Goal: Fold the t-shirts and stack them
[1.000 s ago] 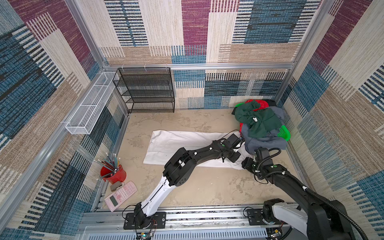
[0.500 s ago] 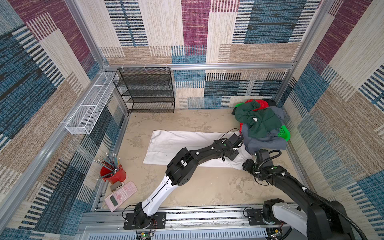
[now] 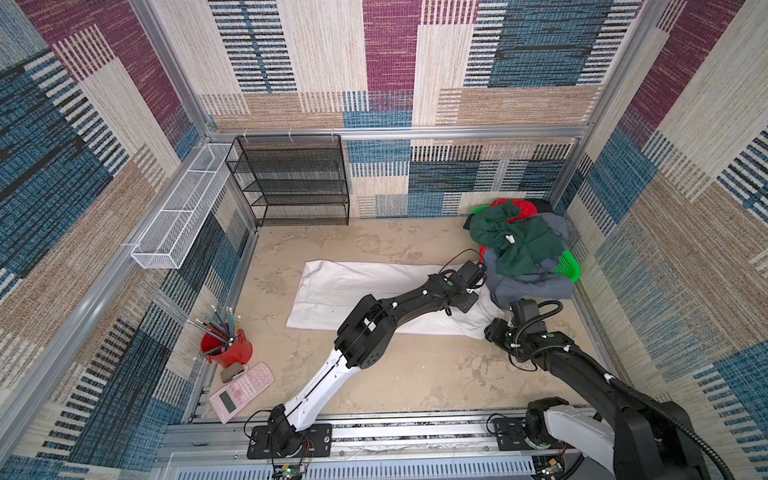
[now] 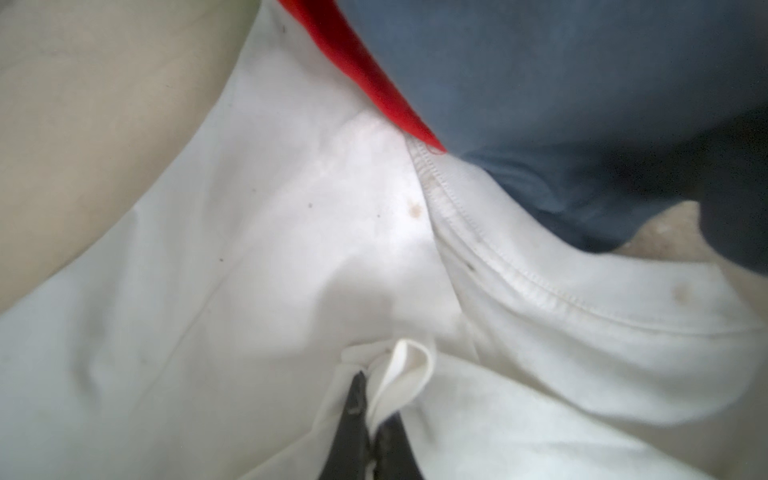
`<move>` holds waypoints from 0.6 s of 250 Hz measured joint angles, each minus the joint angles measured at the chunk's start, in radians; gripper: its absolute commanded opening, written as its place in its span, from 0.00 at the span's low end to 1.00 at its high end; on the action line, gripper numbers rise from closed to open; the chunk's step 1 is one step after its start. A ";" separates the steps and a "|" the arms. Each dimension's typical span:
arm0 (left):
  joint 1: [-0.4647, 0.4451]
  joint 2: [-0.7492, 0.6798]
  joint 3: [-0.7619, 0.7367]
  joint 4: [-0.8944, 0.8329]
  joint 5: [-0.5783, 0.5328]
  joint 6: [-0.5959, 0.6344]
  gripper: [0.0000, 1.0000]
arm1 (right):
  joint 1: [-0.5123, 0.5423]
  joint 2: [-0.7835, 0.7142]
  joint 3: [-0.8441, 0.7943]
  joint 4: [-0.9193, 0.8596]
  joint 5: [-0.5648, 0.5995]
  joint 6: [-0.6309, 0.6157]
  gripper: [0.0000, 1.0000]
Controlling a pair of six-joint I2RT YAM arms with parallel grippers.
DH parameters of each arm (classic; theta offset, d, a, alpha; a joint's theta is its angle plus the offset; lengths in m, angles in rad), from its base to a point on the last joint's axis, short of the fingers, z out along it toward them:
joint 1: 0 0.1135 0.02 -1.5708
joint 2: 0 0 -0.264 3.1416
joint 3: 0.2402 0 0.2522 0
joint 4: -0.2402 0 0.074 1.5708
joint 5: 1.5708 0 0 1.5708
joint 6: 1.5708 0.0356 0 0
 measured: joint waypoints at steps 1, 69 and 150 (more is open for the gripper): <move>0.000 0.000 0.001 0.000 -0.001 0.000 0.00 | 0.000 0.000 0.000 0.000 0.000 0.000 0.58; 0.042 -0.006 0.011 0.038 -0.053 -0.018 0.07 | 0.000 0.017 0.008 -0.001 0.001 0.000 0.58; 0.046 -0.058 0.004 0.116 -0.181 -0.011 0.97 | 0.000 0.041 0.011 -0.001 0.018 0.000 0.58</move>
